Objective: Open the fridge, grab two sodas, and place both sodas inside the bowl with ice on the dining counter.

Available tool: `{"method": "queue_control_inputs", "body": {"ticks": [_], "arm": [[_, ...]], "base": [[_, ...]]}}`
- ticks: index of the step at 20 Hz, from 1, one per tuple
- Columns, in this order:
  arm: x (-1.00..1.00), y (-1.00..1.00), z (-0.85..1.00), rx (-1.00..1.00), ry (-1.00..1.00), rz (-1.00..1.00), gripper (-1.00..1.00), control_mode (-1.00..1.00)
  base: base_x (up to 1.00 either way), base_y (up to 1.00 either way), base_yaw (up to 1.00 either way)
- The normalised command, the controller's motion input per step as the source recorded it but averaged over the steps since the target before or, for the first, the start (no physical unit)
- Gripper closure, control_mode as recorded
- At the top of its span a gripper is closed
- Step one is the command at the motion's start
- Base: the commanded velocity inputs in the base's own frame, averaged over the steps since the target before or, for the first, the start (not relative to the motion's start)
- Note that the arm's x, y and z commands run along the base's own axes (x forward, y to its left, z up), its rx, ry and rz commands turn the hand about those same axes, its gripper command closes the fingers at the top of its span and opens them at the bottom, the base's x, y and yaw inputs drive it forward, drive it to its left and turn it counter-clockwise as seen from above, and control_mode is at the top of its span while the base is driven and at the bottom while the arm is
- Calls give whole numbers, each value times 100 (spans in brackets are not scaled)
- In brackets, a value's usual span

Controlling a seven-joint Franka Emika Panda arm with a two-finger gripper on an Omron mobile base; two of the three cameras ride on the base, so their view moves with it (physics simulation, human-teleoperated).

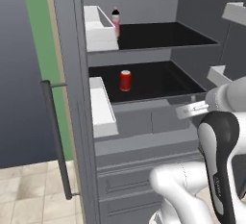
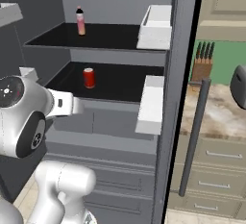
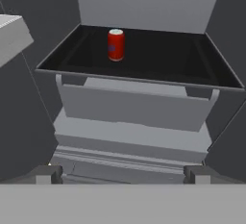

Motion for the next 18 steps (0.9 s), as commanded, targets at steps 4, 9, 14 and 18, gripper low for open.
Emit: {"method": "queue_control_inputs", "body": {"ticks": [4, 9, 14, 18], "arm": [[0, 0, 0, 0, 0, 0, -100, 100], [0, 0, 0, 0, 0, 0, -100, 100], [0, 0, 0, 0, 0, 0, -100, 100], [0, 0, 0, 0, 0, 0, -100, 100]], "base": [[48, 25, -3], [39, 27, -2], [29, 24, -1], [40, 29, -1]]}}
